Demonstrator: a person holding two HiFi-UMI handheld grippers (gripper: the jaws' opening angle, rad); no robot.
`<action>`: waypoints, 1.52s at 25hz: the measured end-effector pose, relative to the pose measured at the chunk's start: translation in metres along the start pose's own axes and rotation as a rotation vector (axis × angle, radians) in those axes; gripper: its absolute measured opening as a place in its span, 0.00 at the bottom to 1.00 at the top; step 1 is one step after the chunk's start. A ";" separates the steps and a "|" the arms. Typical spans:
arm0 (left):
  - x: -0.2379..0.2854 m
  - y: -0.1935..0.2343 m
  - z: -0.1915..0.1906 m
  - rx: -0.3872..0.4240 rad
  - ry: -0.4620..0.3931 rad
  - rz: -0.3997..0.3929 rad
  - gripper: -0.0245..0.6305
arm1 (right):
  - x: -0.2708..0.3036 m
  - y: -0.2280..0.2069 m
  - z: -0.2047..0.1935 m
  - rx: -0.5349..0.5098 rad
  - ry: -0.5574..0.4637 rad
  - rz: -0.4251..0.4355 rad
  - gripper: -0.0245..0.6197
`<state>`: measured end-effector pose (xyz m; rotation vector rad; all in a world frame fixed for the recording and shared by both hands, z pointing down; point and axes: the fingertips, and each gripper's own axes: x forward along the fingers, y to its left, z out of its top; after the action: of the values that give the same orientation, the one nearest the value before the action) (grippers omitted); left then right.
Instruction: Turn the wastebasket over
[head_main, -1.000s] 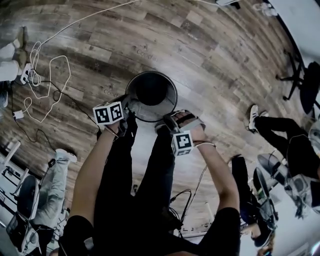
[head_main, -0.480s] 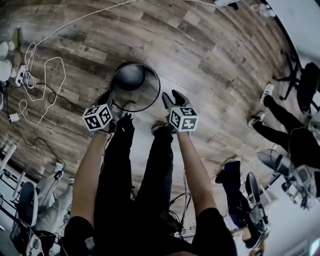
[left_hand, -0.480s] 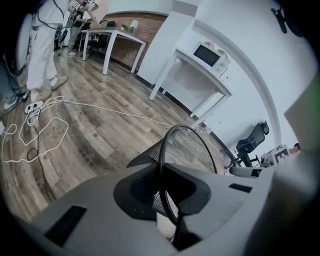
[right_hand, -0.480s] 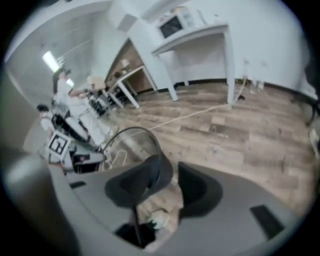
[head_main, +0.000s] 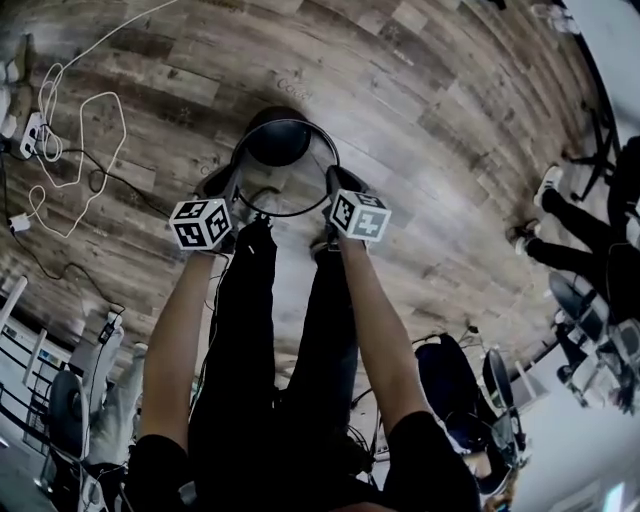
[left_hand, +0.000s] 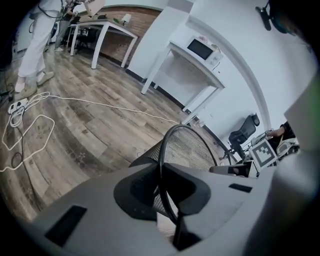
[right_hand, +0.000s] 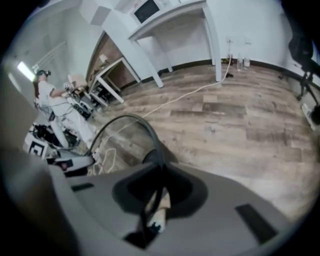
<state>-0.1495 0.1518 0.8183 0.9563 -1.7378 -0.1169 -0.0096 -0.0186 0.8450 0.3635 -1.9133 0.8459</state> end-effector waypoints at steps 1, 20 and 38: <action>0.005 0.007 -0.003 0.001 0.003 0.007 0.13 | 0.005 0.001 0.000 -0.003 -0.001 -0.004 0.12; 0.080 0.082 -0.044 -0.027 0.087 0.069 0.13 | 0.094 -0.019 -0.025 -0.007 0.044 -0.056 0.12; 0.095 0.082 -0.067 -0.045 0.212 0.064 0.30 | 0.108 -0.033 -0.033 0.007 0.067 -0.098 0.24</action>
<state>-0.1448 0.1696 0.9592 0.8477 -1.5623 -0.0118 -0.0204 -0.0085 0.9614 0.4247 -1.8166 0.7903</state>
